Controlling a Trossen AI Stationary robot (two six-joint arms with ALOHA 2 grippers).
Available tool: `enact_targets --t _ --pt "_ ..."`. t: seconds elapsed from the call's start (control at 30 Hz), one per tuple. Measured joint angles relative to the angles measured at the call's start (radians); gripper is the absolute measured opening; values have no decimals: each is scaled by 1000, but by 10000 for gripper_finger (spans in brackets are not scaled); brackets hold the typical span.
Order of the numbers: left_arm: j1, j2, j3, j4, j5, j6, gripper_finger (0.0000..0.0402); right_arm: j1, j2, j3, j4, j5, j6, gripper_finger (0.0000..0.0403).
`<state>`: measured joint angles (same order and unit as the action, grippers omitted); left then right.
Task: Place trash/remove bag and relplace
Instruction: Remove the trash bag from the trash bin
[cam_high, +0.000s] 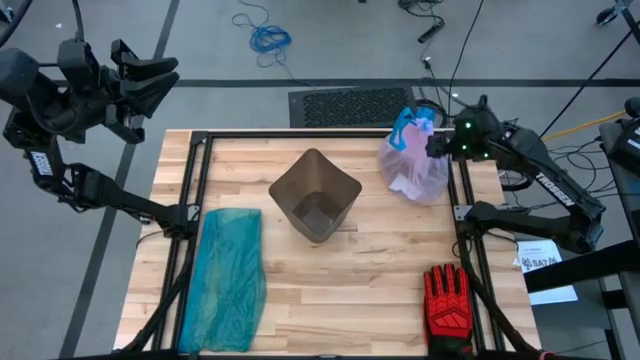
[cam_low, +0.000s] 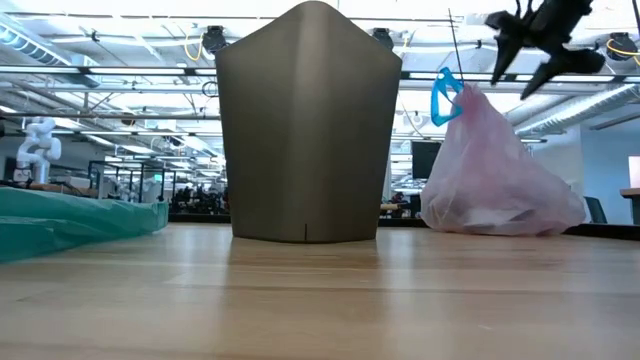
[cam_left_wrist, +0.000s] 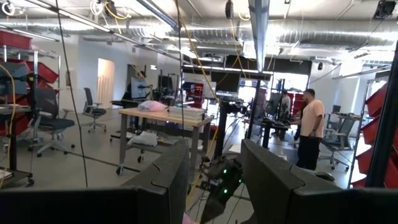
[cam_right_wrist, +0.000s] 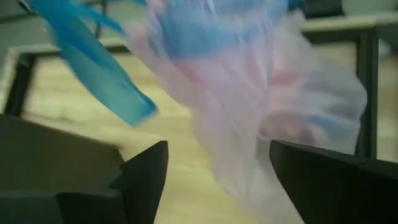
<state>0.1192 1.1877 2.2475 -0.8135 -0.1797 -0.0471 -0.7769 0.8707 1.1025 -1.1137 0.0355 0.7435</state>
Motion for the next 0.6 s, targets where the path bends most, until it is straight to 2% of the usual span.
enact_targets --t 0.07,0.13,0.23,0.33,0.37,0.6 --pt "0 0 0 0 0 0 141 0 0 26 27 23 -11 259" --pt "0 0 0 0 0 0 141 0 4 33 69 59 -27 224" --pt "0 0 0 1 0 0 141 1 26 22 110 121 -31 139" --pt "0 0 0 1 0 0 141 22 67 -16 187 127 -49 37" --pt "0 0 0 1 0 0 141 35 83 -34 221 130 -56 19" --pt "0 0 0 1 0 -1 141 105 231 -218 395 237 12 2"
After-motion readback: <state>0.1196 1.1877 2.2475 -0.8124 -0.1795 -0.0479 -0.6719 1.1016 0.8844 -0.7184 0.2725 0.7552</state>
